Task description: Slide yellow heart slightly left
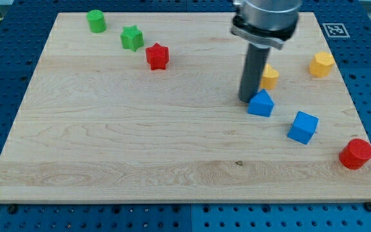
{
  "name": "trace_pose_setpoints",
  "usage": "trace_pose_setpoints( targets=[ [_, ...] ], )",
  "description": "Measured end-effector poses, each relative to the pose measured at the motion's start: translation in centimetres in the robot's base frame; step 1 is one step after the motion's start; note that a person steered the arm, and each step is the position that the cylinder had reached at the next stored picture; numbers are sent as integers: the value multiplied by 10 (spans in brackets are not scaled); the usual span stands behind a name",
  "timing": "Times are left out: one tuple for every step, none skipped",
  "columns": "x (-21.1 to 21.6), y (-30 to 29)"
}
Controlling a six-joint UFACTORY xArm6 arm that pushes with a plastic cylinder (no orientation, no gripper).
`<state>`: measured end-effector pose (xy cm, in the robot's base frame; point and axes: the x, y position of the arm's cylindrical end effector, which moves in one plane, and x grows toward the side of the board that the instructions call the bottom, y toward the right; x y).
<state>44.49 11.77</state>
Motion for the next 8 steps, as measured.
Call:
trace_pose_setpoints(
  targets=[
    [0,-8],
    [0,-16],
    [-3,-20],
    [-51,-52],
    [-87,-44],
    [-92,17],
    [-90,78],
    [-63,108]
  ],
)
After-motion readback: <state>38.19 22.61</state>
